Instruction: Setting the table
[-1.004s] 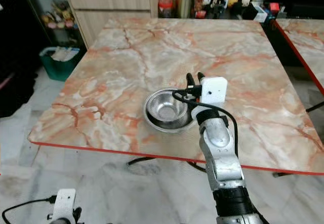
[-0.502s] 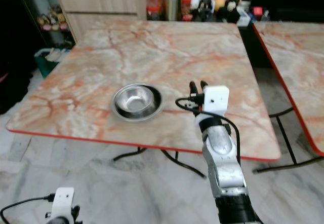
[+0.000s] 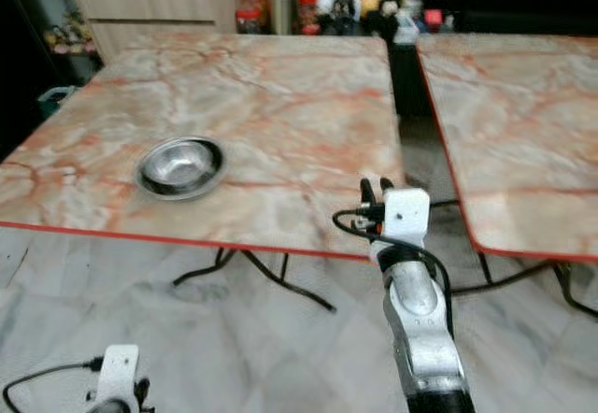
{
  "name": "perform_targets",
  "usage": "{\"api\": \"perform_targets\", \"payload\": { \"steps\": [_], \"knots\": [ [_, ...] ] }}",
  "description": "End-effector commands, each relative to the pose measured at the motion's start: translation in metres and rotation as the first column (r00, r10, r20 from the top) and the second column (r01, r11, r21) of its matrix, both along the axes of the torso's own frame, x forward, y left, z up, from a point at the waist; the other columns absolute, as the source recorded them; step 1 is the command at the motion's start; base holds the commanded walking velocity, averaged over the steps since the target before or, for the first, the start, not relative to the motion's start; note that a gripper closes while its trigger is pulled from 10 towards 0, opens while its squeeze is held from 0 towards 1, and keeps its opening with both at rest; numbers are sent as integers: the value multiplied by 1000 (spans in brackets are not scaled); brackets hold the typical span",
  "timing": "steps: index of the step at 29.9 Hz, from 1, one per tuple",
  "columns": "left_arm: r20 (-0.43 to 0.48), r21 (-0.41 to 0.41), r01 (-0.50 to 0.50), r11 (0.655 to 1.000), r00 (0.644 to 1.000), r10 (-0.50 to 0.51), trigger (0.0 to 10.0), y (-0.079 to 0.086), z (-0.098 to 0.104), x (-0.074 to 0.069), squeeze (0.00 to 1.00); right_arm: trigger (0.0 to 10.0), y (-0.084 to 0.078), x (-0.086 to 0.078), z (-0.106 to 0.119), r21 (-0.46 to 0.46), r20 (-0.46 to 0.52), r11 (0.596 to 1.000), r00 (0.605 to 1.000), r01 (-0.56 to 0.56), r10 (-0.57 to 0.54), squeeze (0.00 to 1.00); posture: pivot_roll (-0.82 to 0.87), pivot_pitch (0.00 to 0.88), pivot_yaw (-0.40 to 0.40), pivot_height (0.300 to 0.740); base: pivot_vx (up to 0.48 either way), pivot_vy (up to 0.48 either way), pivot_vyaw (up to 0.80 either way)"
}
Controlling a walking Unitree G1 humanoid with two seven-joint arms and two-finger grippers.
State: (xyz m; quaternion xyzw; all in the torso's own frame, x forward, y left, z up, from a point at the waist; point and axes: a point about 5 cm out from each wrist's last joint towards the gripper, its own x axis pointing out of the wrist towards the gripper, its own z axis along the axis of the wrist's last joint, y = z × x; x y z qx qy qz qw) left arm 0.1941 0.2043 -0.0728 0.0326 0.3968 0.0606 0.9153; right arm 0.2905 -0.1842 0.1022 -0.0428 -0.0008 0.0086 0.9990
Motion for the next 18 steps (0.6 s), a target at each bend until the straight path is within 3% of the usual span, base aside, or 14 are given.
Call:
{"api": "perform_targets", "payload": {
  "steps": [1,3,13,18],
  "knots": [
    [-6,19,-22,1000,1000,22,10000,9,1,-2,0,10000,1,-1,-15,4,-33,1000,999,6,-6,0,-60,106,30,740,0,-360,0],
    [-3,17,-24,1000,1000,24,10000,8,1,-1,0,10000,-4,-5,-36,16,-102,999,994,39,-38,0,-60,107,30,740,0,-360,0],
    [7,18,-32,999,999,32,10000,9,3,2,0,10000,-9,-20,-83,58,-274,996,960,74,-56,0,-57,116,30,740,0,-360,0],
    [7,18,-33,999,999,32,10000,9,3,2,0,10000,-9,-20,-86,62,-278,995,959,75,-55,0,-57,116,30,740,0,-360,0]
  ]
}}
